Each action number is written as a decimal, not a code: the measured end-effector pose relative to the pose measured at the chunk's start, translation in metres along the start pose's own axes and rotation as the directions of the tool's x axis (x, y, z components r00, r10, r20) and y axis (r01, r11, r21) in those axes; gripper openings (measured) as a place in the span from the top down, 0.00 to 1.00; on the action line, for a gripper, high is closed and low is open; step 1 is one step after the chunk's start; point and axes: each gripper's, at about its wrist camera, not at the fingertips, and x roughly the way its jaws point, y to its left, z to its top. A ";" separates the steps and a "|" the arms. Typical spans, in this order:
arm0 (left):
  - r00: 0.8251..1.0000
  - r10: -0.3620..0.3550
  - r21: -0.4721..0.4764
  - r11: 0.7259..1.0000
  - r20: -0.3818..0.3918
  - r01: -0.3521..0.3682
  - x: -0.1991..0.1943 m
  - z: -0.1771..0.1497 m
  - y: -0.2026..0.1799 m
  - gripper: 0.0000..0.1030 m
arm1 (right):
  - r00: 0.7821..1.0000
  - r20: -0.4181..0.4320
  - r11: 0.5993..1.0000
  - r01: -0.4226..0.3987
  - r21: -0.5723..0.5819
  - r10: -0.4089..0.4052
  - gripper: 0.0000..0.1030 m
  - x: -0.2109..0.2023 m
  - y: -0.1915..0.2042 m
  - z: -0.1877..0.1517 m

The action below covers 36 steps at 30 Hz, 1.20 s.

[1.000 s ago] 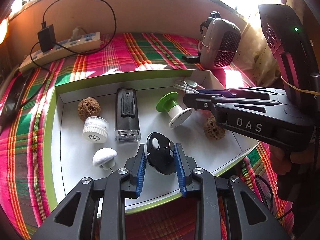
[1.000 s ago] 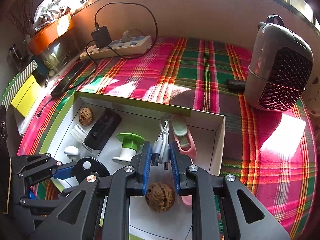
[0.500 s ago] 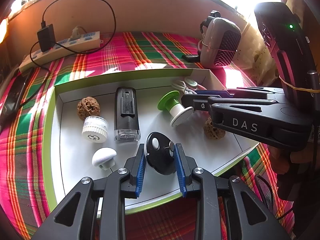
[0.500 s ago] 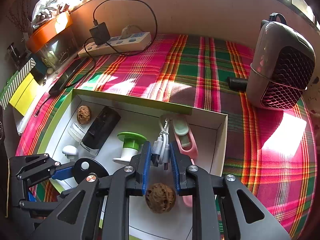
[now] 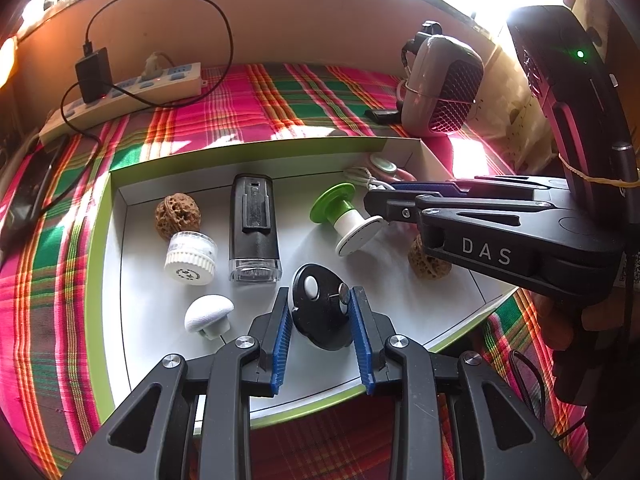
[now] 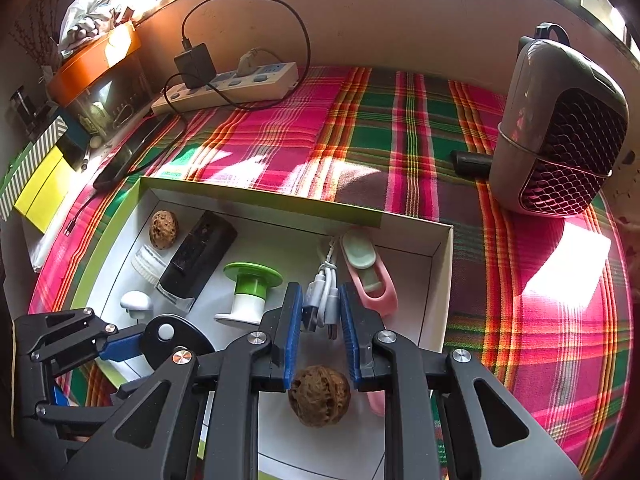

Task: Organize objects
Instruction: 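Lower the white cable into the tray with the right while the left lowers the disc, then open both grippers to release the black disc and white cable in the tray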

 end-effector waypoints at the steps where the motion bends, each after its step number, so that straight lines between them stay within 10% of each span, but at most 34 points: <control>1: 1.000 -0.001 -0.003 1.000 0.000 0.001 0.000 0.000 0.000 0.74 | 1.000 0.002 1.000 0.002 0.004 -0.002 0.80 0.000 0.000 0.000; 36: 0.996 0.068 -0.008 0.998 0.062 -0.067 -0.029 -0.008 -0.002 0.72 | 0.991 0.116 0.998 0.063 0.022 -0.065 0.74 -0.040 0.013 -0.019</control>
